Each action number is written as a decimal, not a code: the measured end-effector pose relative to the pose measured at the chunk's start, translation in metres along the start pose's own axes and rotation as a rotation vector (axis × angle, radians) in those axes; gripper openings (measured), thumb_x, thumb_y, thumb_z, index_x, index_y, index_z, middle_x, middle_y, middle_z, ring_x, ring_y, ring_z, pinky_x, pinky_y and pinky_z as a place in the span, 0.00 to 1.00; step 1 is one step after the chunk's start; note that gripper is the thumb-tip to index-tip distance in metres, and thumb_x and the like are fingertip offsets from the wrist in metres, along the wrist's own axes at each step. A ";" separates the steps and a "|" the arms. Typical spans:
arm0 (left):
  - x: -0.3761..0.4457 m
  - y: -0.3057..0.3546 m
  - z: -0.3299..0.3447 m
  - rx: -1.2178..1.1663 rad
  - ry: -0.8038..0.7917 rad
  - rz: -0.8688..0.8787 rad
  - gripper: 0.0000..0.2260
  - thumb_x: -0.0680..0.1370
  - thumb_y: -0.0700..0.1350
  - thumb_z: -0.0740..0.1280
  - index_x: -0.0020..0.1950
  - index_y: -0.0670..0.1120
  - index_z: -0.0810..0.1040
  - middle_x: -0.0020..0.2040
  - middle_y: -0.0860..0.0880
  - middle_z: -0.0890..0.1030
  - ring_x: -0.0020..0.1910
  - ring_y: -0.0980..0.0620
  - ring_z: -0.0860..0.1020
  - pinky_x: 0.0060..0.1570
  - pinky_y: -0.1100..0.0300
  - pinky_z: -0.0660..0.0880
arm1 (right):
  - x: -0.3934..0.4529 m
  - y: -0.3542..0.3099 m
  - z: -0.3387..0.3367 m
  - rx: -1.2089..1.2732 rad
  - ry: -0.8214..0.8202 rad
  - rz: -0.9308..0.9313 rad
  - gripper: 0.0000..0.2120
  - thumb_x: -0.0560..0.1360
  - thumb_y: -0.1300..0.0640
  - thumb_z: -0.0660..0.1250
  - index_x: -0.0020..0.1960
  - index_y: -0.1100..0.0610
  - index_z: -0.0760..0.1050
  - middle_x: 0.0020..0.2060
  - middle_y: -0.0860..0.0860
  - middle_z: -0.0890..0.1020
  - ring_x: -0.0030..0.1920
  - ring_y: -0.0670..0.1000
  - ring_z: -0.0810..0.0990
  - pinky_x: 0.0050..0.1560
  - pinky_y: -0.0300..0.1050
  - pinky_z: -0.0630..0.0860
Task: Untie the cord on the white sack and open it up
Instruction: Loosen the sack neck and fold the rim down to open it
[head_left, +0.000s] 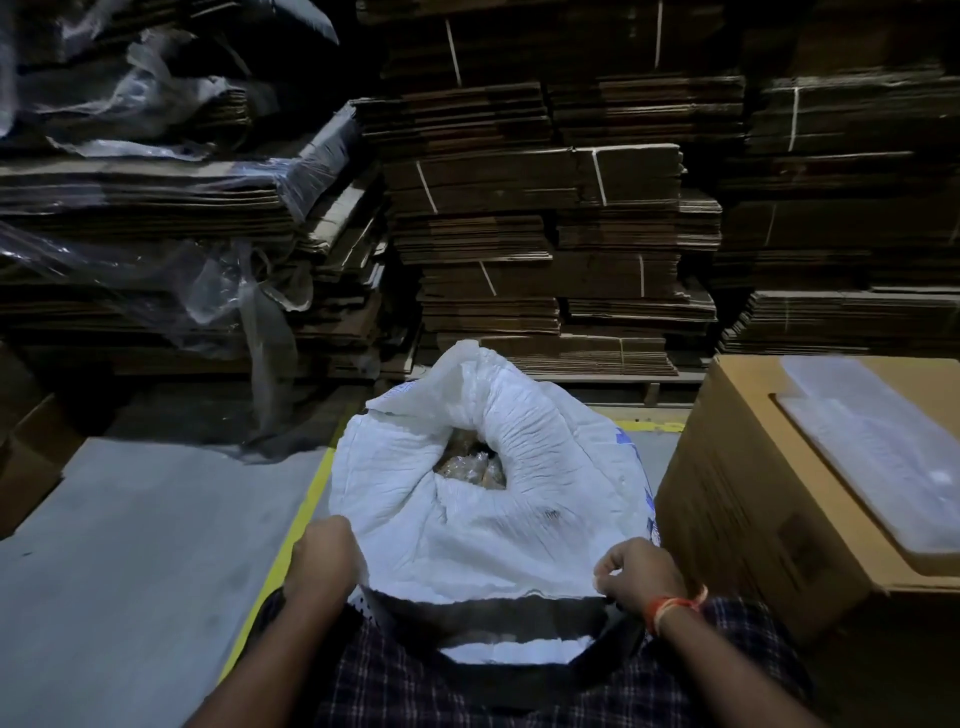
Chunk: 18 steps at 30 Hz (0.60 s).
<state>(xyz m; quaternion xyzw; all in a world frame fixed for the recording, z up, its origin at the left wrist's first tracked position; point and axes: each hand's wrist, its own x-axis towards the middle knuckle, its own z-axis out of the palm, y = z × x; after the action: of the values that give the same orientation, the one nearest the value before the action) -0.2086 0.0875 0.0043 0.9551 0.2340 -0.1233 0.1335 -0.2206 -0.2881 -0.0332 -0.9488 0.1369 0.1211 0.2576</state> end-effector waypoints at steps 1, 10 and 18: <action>-0.002 0.003 -0.001 0.037 -0.040 -0.018 0.08 0.68 0.37 0.74 0.46 0.45 0.81 0.53 0.47 0.79 0.50 0.45 0.82 0.50 0.55 0.83 | -0.002 0.000 0.003 -0.030 -0.016 -0.002 0.05 0.66 0.56 0.70 0.37 0.55 0.86 0.35 0.48 0.88 0.40 0.48 0.86 0.44 0.43 0.83; 0.014 0.013 -0.006 0.171 0.103 0.130 0.12 0.77 0.48 0.70 0.60 0.49 0.83 0.68 0.44 0.72 0.62 0.42 0.78 0.55 0.54 0.78 | -0.001 -0.007 -0.020 0.060 -0.052 -0.133 0.12 0.68 0.37 0.74 0.41 0.45 0.84 0.28 0.43 0.85 0.30 0.40 0.84 0.42 0.41 0.80; 0.053 0.057 -0.040 -0.159 0.351 0.323 0.17 0.78 0.48 0.72 0.66 0.50 0.82 0.71 0.45 0.73 0.55 0.43 0.83 0.51 0.52 0.79 | 0.056 -0.054 -0.071 0.196 0.274 -0.454 0.11 0.77 0.56 0.72 0.58 0.47 0.85 0.47 0.44 0.86 0.45 0.40 0.81 0.43 0.29 0.70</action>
<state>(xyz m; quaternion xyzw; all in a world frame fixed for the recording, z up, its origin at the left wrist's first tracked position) -0.1284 0.0732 0.0375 0.9735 0.1067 0.0859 0.1834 -0.1392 -0.2913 0.0344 -0.9333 -0.0344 -0.0830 0.3477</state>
